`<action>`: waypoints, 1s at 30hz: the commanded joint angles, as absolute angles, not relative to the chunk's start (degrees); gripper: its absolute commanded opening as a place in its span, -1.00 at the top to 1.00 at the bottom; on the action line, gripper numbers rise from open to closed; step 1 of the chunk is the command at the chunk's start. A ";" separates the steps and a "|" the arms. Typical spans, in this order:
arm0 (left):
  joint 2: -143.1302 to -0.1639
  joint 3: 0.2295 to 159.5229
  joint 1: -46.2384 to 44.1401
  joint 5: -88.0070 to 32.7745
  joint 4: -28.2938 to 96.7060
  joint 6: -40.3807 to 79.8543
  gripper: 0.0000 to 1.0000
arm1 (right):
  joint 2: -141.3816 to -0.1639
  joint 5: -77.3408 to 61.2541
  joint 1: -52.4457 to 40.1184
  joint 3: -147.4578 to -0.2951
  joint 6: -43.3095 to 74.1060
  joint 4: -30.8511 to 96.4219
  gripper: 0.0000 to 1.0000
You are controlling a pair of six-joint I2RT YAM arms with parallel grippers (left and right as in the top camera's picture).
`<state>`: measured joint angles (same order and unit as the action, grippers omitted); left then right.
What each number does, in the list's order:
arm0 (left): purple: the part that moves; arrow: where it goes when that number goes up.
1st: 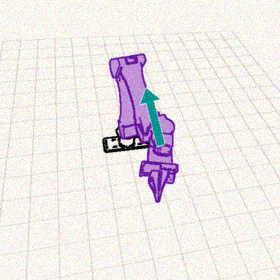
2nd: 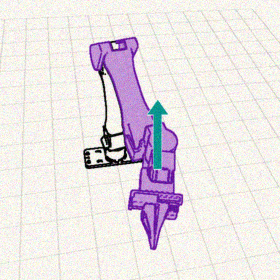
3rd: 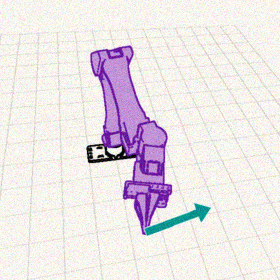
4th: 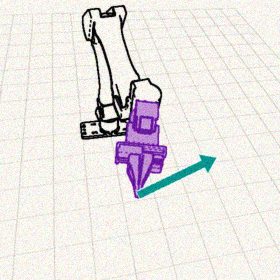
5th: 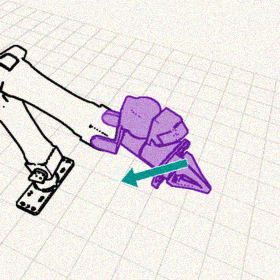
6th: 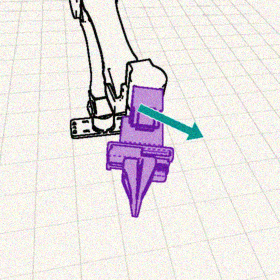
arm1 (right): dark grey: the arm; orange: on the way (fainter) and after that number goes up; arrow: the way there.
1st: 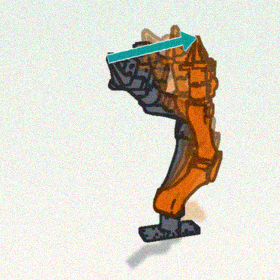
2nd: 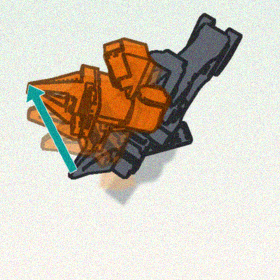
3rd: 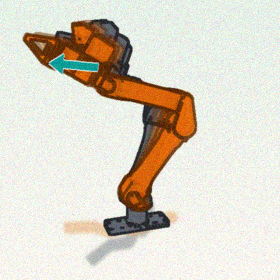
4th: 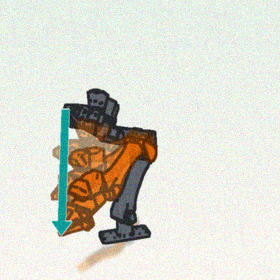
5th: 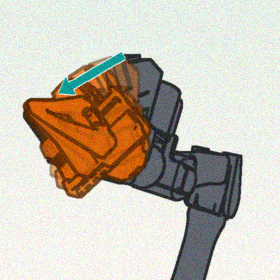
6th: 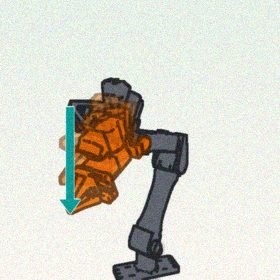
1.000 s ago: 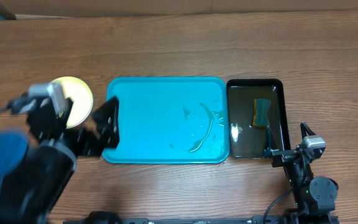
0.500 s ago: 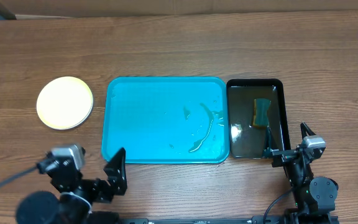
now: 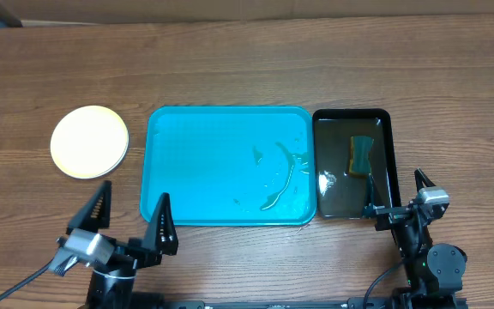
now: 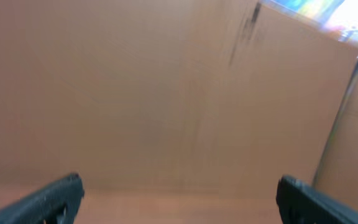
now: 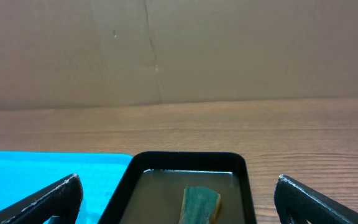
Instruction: Clean dirty plates on tray and stack at the side
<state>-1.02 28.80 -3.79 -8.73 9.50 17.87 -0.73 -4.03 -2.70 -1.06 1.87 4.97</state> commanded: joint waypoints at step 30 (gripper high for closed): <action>-0.19 0.27 -1.61 8.45 -2.96 20.82 -1.00 | -0.16 -3.62 -2.55 -0.45 1.67 4.62 -1.00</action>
<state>-0.73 0.51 -3.42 8.82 -6.09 25.54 -0.73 -4.05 -2.70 -1.06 1.85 4.97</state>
